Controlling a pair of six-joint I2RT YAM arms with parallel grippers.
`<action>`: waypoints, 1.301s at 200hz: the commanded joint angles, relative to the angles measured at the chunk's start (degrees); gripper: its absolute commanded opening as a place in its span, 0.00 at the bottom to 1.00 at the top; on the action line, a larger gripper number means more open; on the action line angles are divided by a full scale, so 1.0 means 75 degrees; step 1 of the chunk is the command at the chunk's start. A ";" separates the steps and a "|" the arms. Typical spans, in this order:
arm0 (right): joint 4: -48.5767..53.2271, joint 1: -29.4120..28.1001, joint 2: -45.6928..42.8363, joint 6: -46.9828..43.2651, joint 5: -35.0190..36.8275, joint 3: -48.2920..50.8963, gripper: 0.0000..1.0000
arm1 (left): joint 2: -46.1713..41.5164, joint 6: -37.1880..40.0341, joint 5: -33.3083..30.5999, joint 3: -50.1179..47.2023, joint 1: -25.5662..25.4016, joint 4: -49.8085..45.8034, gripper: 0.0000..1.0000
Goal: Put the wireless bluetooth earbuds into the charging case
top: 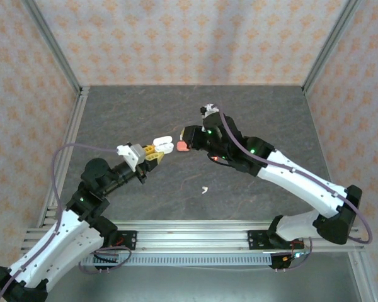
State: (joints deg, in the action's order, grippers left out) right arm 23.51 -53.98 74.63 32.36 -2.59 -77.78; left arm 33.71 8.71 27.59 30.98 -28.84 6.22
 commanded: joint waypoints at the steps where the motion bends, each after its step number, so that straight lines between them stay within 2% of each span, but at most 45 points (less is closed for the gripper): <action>1: -0.0719 -0.0064 -0.0234 -0.0312 0.0236 -0.0145 0.14 | 0.0221 0.0116 -0.0191 0.0347 -0.0003 0.0706 0.00; 50: -0.1540 -0.0242 -0.0287 -0.0280 -0.0288 -0.0124 0.13 | 0.0417 0.0128 -0.0336 0.0381 -0.0025 0.0864 0.00; 126: -0.1693 -0.0536 0.0233 -0.0323 -0.1175 -0.0267 0.13 | 0.0450 0.0116 -0.0337 0.0404 -0.0047 0.0940 0.00; 187: -0.1672 -0.0625 0.0420 -0.0441 -0.1098 -0.0240 0.13 | 0.0472 0.0116 -0.0328 0.0467 -0.0057 0.0942 0.00; 260: -0.1411 -0.0909 0.0419 -0.0940 -0.0344 -0.0224 0.12 | 0.0439 0.0139 -0.0375 0.0498 -0.0047 0.0929 0.00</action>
State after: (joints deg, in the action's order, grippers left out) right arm 12.62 -59.51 77.69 27.99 -8.05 -77.91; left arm 37.28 9.10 26.06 32.21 -28.88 10.31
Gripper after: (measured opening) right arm 0.123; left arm 0.145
